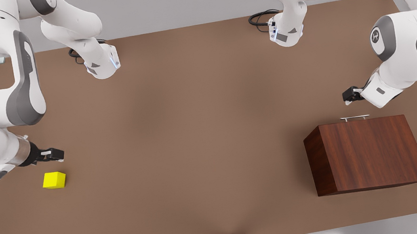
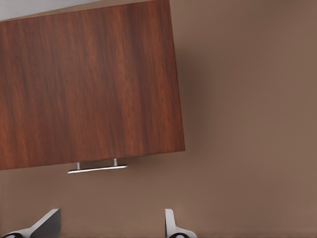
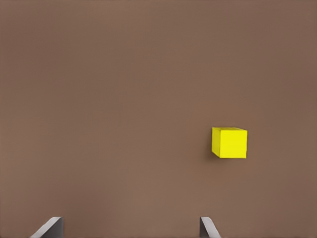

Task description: Open the drawer with left arm, place the square in the middle with right arm, and place the square in the drawer with left arm

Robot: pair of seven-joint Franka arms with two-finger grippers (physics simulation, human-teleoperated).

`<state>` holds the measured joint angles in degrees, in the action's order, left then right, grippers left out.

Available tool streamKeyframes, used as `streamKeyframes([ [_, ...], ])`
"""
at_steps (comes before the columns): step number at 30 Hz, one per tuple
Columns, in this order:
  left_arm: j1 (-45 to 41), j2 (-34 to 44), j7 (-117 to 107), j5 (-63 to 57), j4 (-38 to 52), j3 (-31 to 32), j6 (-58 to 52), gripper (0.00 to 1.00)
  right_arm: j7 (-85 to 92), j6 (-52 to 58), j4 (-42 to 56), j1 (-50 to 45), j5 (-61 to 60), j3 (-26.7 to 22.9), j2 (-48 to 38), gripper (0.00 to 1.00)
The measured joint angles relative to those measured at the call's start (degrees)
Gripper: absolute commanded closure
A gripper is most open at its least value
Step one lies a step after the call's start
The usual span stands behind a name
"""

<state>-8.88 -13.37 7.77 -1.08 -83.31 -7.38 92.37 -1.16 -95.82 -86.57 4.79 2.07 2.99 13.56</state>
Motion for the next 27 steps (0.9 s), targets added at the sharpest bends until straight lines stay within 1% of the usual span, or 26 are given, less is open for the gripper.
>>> streamKeyframes([
  [1, 0.01, 0.06, -1.07, -0.08, -0.14, 0.07, 0.08, 0.00, -0.06, -1.33, -1.25, -0.04, 0.04, 0.00, -0.22, 0.00],
  [3, 0.01, 0.76, -13.59, -0.18, -2.27, 0.09, 1.17, 0.00, 0.45, -4.80, -3.80, 0.11, 0.04, -0.75, -0.11, 0.00],
  [4, 0.04, 2.83, -23.20, -0.21, -6.16, 0.09, 5.31, 0.00, -0.78, -8.66, -6.30, -0.21, 0.08, -2.23, 0.39, 0.00],
  [5, 0.08, 6.19, -30.98, -0.23, -12.55, 0.09, 11.08, 0.00, -2.75, -13.49, -8.95, 0.62, -0.04, -4.12, 0.80, 0.00],
  [6, 0.20, 9.12, -38.14, -0.24, -18.39, 0.10, 17.19, 0.00, -2.72, -14.67, -9.56, 1.19, -0.05, -5.79, 2.65, 0.00],
  [7, 0.33, 11.19, -42.27, -0.24, -23.47, 0.11, 22.72, 0.00, -2.71, -17.18, -10.73, 2.54, 0.03, -6.29, 4.03, 0.00],
  [8, 0.43, 13.21, -45.28, -0.24, -28.30, 0.10, 27.75, 0.00, -2.30, -22.17, -13.35, 5.02, 0.04, -6.41, 4.11, 0.00],
  [9, 0.37, 13.84, -46.69, -0.24, -30.82, -0.16, 30.12, 0.00, -2.35, -24.97, -15.95, 5.94, 0.04, -6.65, 4.28, 0.00],
  [10, 0.65, 14.93, -49.80, -0.24, -33.92, -0.05, 32.99, 0.00, -2.61, -31.71, -20.25, 6.02, 0.04, -7.66, 5.14, 0.00],
  [11, 0.71, 15.86, -52.94, -0.22, -36.67, -0.11, 36.03, 0.00, -3.03, -36.31, -21.81, 7.26, 0.04, -7.98, 6.49, 0.00],
  [12, 0.26, 16.47, -56.41, -0.19, -39.19, -0.59, 39.02, 0.00, -3.06, -36.93, -21.23, 7.27, -0.72, -9.10, 9.39, 0.00],
  [13, -0.24, 16.91, -58.94, -0.18, -41.24, -1.12, 41.27, 0.00, -2.97, -39.53, -20.77, 8.22, -1.08, -9.22, 12.20, 0.00],
  [15, -0.12, 16.84, -64.53, -0.13, -43.02, -1.89, 44.34, 0.00, -2.87, -43.06, -20.27, 8.52, -1.17, -10.55, 16.19, 0.00],
  [18, -0.22, 16.26, -67.96, 0.03, -45.03, -4.16, 47.61, 0.00, -2.37, -46.44, -19.84, 9.01, -1.80, -10.63, 18.57, 0.00],
  [20, 1.21, 15.25, -68.44, 0.16, -45.27, -4.41, 48.50, 0.00, -2.35, -45.91, -19.87, 8.92, -1.74, -10.55, 18.31, 0.00],
  [22, 1.76, 14.38, -69.00, 0.30, -45.41, -4.86, 48.94, 0.00, 1.75, -45.78, -19.87, 8.83, -1.62, -10.47, 17.76, 0.00],
  [24, 2.25, 14.40, -69.35, 0.94, -48.16, -5.12, 51.98, 0.00, 5.81, -45.78, -20.19, 8.57, -1.53, -10.21, 17.21, 0.00],
  [27, 2.46, 15.32, -70.87, 2.33, -50.16, -5.63, 53.39, 0.00, 11.07, -45.86, -21.05, 8.22, -1.54, -10.11, 16.52, 0.00],
])
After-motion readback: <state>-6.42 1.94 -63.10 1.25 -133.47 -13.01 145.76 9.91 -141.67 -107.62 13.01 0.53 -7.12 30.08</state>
